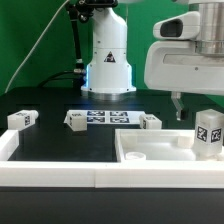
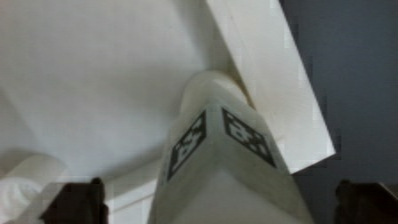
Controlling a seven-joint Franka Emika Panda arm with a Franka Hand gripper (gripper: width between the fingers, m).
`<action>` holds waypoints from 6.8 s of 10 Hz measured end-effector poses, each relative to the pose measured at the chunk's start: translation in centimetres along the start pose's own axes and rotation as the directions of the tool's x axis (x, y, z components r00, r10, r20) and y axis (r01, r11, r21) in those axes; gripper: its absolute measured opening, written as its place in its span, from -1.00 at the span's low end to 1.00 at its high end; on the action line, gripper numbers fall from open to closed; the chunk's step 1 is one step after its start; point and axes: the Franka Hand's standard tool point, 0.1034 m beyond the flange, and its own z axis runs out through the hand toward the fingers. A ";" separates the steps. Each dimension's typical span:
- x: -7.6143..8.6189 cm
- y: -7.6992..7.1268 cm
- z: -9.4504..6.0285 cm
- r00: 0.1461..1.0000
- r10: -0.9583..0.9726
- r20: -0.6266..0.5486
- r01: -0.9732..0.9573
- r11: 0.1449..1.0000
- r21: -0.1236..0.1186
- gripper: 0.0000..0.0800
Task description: Assemble one leg
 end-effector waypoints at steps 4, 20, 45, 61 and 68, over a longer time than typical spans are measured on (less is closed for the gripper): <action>-0.1 -0.2 0.1 0.931 -0.366 0.001 0.366 0.931 0.000 0.62; -0.1 0.1 0.5 0.998 0.064 -0.017 -0.063 0.998 0.005 -0.27; -0.5 -0.6 0.7 0.619 0.780 0.093 -0.785 0.617 0.049 0.62; 0.0 0.7 0.7 0.976 0.215 0.025 -0.216 0.975 0.047 -0.27; -0.4 0.5 0.9 0.449 0.892 0.049 -0.893 0.449 0.007 -0.27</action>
Offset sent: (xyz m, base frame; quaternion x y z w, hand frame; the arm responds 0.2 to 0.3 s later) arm 0.0013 0.0068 -0.0005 0.0119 0.0002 -0.1794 0.9837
